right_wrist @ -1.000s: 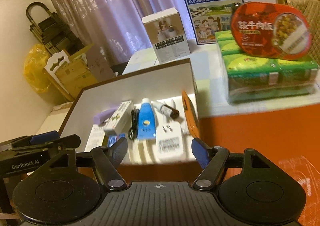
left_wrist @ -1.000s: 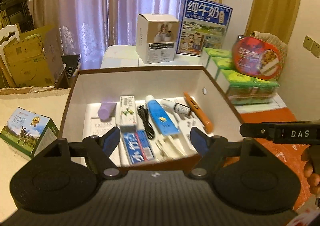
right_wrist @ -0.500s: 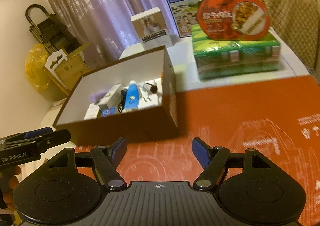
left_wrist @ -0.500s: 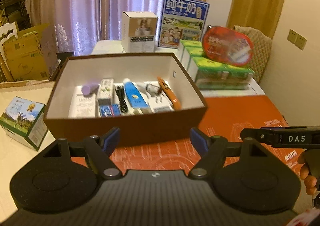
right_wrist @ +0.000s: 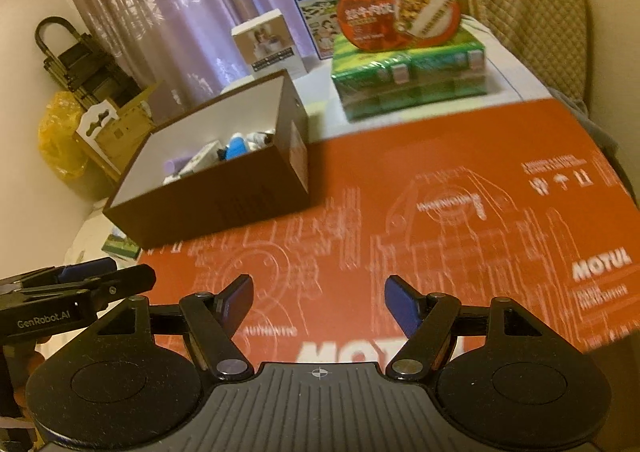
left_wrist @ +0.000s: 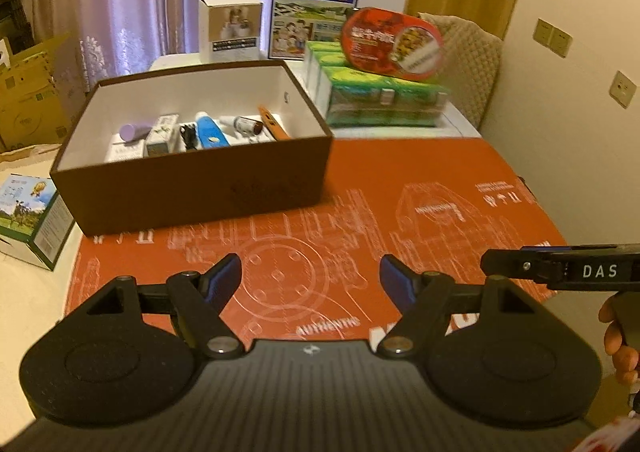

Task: Organize rigid objects

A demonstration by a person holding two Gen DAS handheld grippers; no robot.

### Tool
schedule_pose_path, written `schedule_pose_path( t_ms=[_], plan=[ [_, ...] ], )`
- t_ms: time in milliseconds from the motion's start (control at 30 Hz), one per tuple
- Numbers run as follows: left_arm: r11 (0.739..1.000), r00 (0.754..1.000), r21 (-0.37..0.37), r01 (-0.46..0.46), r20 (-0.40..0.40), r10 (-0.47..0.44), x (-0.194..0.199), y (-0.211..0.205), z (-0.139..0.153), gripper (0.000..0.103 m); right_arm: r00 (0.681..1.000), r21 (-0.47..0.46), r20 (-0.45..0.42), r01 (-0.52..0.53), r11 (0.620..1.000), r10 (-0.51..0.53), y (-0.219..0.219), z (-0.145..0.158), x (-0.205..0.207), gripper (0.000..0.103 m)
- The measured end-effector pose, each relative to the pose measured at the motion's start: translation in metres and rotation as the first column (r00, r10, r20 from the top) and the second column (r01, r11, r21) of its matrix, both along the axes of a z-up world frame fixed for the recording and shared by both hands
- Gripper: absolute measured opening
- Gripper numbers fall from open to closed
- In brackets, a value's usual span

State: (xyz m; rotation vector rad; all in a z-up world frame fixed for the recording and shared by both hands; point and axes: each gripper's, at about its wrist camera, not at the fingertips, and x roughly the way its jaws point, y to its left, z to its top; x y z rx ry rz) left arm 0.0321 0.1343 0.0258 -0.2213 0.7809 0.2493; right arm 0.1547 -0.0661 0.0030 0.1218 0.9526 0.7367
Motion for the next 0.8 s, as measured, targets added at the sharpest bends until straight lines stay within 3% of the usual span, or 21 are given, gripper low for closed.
schedule_pose_path(
  t_ms=[800],
  plan=[
    [0.997, 0.996, -0.001, 0.081, -0.026, -0.081, -0.042, -0.083, -0.007, 0.073, 0.999, -0.09, 0.011, 0.032, 0.995, -0.031, -0.067, -0.001, -0.069, 0.07]
  ],
)
